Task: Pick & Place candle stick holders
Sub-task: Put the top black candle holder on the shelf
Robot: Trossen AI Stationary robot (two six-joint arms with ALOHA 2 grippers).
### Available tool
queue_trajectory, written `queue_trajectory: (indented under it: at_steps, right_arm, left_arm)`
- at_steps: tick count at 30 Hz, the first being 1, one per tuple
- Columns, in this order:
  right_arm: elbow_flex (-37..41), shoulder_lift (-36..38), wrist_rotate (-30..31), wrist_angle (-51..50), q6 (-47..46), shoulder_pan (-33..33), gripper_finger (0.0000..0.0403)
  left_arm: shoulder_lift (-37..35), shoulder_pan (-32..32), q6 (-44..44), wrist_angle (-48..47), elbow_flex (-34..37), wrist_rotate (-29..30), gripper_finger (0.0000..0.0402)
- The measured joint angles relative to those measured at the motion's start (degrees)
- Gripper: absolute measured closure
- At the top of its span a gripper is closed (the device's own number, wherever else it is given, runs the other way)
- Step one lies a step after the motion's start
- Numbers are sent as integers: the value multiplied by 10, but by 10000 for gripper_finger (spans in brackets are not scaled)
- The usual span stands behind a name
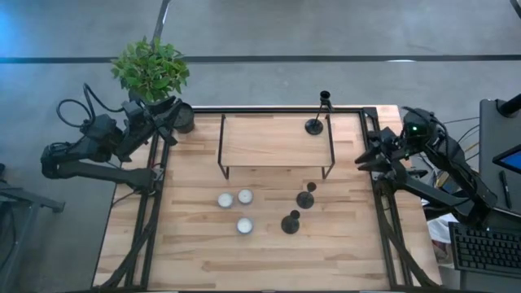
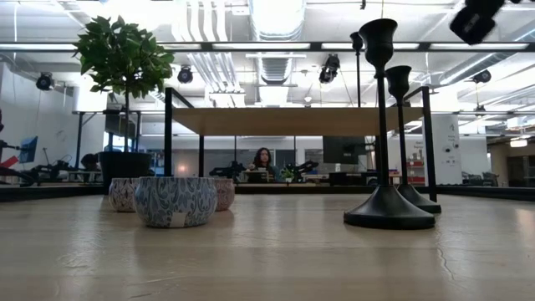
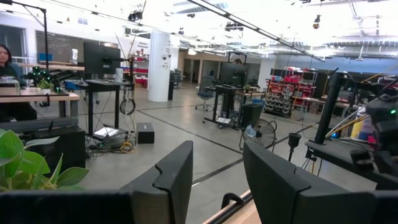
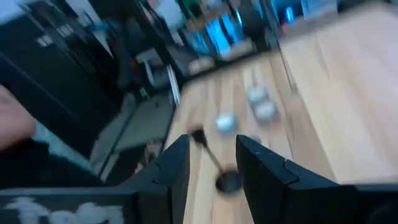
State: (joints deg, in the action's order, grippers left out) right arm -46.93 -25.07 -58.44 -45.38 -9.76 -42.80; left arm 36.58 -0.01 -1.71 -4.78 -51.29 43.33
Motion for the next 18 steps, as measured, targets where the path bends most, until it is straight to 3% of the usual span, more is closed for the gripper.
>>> queue_trajectory:
  at_steps: [3, 7, 13, 18]
  right_arm:
    - [29, 3, 12, 177, -83, 25, 286]
    - [48, -23, 78, 333, -104, 83, 294]
    - [46, -96, 170, 383, -65, 228, 309]
    - [23, -142, 300, 378, -15, 363, 328]
  left_arm:
    - [0, 0, 0, 0, 0, 0, 252]
    - [0, 0, 0, 0, 0, 0, 252]
    - [0, 0, 0, 0, 0, 0, 252]
    - [0, 0, 0, 0, 0, 0, 252]
